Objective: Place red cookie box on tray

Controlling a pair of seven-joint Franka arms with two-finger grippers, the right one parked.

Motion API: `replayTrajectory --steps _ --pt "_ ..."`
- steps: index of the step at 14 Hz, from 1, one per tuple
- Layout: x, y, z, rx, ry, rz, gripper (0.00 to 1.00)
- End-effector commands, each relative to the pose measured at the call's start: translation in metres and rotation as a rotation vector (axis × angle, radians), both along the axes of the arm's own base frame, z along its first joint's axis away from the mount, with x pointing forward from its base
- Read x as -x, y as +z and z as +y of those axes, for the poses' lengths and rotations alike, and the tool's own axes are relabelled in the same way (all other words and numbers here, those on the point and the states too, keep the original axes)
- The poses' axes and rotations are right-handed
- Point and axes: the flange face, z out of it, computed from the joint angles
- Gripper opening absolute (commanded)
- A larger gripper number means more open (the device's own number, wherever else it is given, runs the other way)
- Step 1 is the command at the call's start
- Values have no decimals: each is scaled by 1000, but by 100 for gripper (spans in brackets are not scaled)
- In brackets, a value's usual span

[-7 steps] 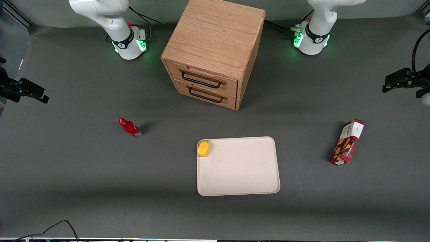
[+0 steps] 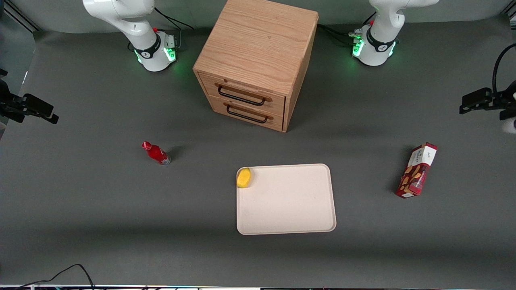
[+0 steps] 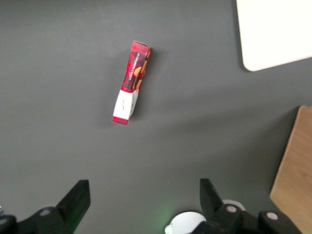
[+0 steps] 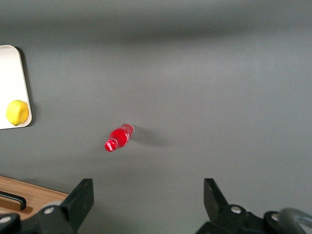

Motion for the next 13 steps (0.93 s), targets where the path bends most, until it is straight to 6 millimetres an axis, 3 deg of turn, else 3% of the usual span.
replayTrajectory --steps 1,4,9,10,11,12,13 --pt "-20 -88 18 -3 -169 13 100" --pt "-28 -193 26 13 -284 -34 100" --pt "-32 -321 29 -7 -322 -144 100" --pt "-29 -344 29 -8 -324 -157 78" --pt "-26 -361 29 -5 -317 -171 24" --pt "-26 -371 30 -4 -317 -172 0" --pt "-26 -373 31 -1 -318 -171 0"
